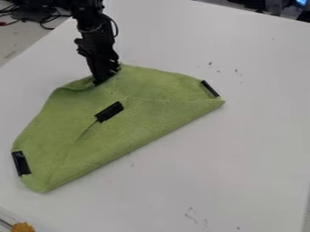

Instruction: Unfold cloth from right to left

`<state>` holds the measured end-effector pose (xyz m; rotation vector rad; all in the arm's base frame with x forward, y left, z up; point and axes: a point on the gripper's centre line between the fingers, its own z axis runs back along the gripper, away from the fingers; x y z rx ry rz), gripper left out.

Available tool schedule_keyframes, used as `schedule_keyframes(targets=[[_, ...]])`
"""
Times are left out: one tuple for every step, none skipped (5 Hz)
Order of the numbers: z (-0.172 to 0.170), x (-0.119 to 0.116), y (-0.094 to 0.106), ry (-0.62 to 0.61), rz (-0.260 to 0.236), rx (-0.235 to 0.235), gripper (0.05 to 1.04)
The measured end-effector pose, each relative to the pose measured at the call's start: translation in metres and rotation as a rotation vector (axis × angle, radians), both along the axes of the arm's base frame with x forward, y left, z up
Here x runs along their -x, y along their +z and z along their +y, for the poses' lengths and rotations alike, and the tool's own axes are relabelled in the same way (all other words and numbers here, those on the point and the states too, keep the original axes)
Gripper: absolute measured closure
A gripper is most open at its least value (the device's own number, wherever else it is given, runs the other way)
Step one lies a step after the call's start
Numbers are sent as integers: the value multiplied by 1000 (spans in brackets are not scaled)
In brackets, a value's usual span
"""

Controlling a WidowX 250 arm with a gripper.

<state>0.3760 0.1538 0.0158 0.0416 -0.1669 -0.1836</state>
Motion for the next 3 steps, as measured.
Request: schedule_keyframes(targets=[[5,-3,0,-17,3,-23,1007],[11,-2,2,-27,20,-61,854],[16,-3,5,-35,30,-94,598]])
